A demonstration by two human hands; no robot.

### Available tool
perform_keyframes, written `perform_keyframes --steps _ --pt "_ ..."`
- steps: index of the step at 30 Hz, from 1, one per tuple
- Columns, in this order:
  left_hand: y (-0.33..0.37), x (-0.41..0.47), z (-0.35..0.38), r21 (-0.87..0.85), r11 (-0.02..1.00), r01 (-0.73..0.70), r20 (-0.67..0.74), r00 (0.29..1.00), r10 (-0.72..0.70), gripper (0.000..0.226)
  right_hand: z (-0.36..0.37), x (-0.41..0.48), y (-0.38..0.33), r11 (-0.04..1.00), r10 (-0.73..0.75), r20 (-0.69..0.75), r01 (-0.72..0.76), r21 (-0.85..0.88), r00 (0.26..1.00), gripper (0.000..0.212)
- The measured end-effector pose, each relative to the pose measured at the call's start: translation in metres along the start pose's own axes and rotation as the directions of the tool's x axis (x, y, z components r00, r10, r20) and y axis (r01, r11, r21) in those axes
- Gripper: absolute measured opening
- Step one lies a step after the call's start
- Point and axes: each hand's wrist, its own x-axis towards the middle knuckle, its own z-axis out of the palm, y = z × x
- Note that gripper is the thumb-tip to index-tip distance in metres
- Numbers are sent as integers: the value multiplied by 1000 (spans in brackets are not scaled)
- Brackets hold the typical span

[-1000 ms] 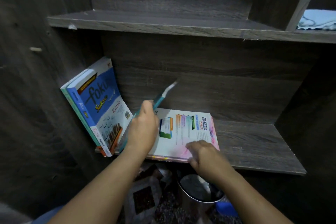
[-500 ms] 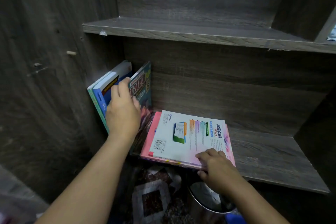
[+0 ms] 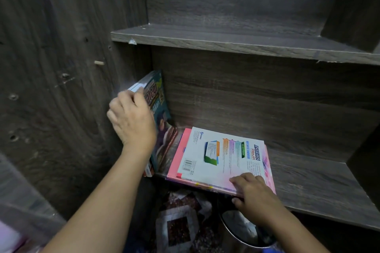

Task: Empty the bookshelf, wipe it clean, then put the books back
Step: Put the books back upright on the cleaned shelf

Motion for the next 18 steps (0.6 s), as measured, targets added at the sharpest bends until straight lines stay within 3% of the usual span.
perform_keyframes --steps 2,6,10,15,18 --pt "1 2 4 126 990 57 33 998 -61 51 0 0 0 1000 -2 -1 2 1 1000 57" --pt "4 0 7 218 976 30 68 997 -46 57 -1 -1 0 1000 -4 6 4 5 1000 58" --pt "13 -7 -4 40 999 36 178 983 -42 85 -3 0 1 1000 2 18 -3 10 1000 55" --pt "36 -31 -15 -155 972 -177 163 966 202 67 -10 3 5 998 47 32 -48 27 998 49" --pt "51 -55 -12 -316 880 -354 213 877 430 59 -12 4 12 995 104 59 -104 3 993 49"
